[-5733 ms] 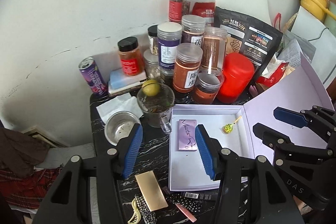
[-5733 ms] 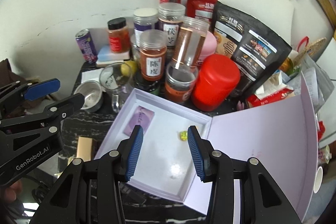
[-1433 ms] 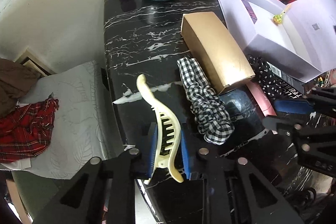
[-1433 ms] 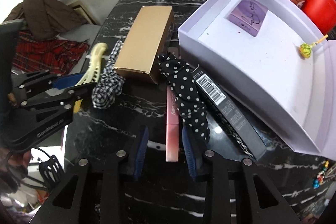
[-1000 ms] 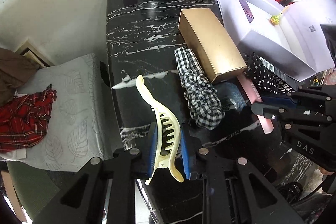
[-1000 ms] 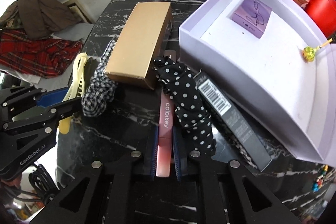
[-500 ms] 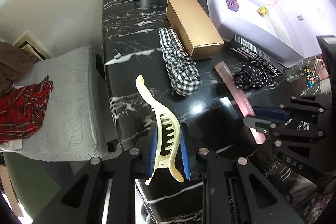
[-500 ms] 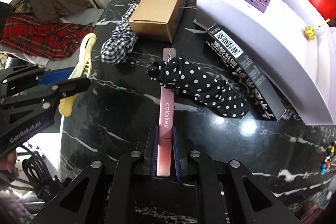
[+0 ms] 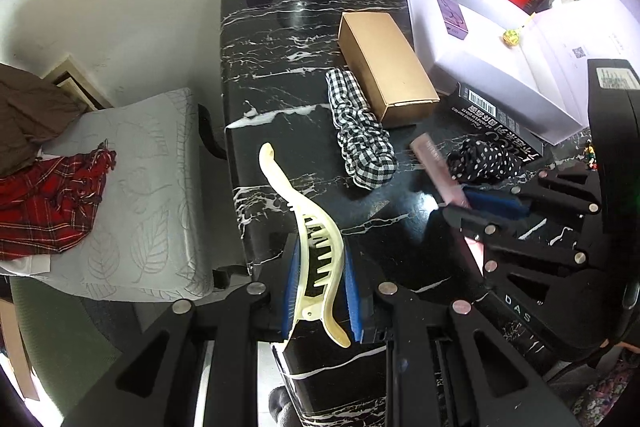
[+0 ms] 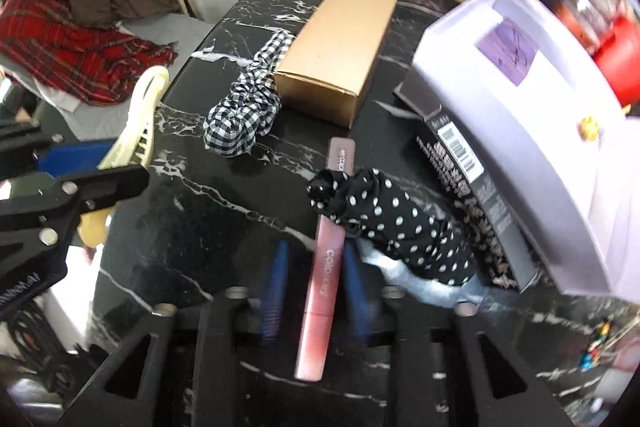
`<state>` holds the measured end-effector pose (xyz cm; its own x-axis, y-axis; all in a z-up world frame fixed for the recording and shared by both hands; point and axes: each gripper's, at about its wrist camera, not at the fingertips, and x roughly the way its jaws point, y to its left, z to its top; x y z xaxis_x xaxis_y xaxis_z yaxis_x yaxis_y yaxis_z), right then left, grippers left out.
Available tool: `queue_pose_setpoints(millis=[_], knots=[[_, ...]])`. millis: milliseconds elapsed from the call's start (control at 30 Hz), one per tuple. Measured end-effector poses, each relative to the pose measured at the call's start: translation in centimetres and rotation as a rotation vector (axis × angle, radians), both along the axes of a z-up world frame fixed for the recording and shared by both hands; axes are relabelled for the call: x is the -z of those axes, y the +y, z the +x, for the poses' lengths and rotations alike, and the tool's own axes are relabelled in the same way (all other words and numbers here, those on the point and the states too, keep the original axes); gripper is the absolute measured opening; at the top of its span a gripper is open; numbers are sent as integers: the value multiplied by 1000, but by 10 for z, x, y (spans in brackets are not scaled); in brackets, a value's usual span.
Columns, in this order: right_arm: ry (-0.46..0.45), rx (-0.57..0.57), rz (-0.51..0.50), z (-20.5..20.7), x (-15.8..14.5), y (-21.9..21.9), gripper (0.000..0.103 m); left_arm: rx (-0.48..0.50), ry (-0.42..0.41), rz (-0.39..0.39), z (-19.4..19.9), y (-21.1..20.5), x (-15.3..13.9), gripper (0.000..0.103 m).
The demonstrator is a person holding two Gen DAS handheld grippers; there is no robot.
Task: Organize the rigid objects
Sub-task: 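Close the right gripper on the pink lipstick while the left grasps the cream hair clip, lift both, then carry the lipstick with the right gripper while the left carries the hair clip over the white box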
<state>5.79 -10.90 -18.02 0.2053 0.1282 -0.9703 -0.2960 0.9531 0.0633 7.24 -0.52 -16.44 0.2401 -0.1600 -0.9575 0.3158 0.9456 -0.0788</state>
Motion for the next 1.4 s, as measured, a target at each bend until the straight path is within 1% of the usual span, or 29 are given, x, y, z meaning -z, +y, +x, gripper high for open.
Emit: queue_pose_setpoints(millis=[67,200,300,400,600,1033,1233,1400], knots=[[22,2,32,2,1,4,13,-4,-5,-1,-1,2,-3,21],[58,12,134,5,-2,4,13,-13,-15,-5,-2,4,-10,21],[62,7,192,1,-8,1,13,-14,-23,-12,-3,5,-17,21],[55,4,221,-5,-18,-6,13,-10,-40,-14,-6,4,-25,21],[27,9,230,-17,-33,-6,13,0,-71,-19,-13,3,-41,21],[-41,9,205,-35,-72,-14,13,21,-134,-32,-27,-1,-74,21],[-72,19,195,-41,-89,-17,13,26,-165,-50,-27,-4,-89,21],[-96,37,194,-45,-104,-23,13,33,-200,-50,-26,-8,-103,21]])
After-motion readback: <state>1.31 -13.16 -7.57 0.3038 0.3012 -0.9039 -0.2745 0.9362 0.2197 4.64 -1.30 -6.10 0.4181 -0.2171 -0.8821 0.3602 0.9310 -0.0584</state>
